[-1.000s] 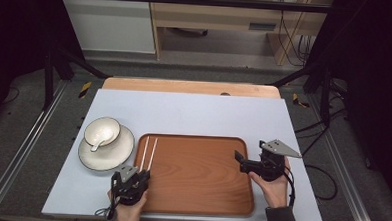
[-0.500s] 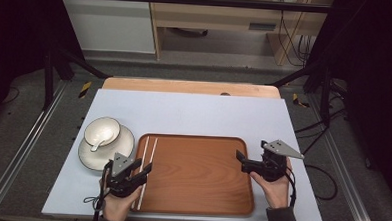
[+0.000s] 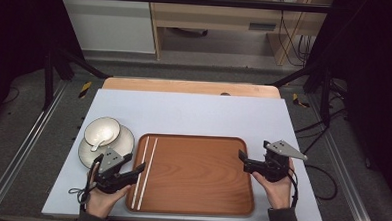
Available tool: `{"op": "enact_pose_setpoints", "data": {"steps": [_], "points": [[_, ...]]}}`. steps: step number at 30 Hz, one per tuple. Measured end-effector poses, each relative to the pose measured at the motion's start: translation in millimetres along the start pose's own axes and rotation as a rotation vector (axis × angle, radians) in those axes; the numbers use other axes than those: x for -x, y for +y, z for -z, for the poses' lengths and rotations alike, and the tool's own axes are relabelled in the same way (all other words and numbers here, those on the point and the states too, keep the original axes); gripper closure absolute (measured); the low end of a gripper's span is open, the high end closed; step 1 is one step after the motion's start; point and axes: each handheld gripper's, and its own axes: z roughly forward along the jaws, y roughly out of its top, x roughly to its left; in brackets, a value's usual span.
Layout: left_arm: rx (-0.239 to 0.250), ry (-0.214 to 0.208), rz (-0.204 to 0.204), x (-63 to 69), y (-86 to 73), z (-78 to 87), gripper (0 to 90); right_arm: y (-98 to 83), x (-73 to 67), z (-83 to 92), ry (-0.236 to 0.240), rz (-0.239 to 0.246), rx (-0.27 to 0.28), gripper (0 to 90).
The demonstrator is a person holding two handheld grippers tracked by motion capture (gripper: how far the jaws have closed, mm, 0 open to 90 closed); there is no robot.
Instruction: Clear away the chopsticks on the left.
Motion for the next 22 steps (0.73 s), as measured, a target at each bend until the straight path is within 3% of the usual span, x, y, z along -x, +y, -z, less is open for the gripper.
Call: {"op": "enact_pose_setpoints", "data": {"steps": [8, 11, 22], "points": [[0.022, -0.049, -0.003, -23.7, -11.9, 14.1, 35.8, -3.4, 1.4, -2.0, -0.011, -0.003, -0.010, 5.1], [0.036, -0.063, 0.021, -31.0, -17.6, 18.7, 35.0, -5.1, 2.2, -3.4, -0.012, 0.000, -0.019, 5.1], [0.016, -0.059, 0.022, -40.4, -31.3, 18.5, 33.0, -7.2, 5.8, -3.0, -0.014, -0.005, -0.024, 5.1]]}}
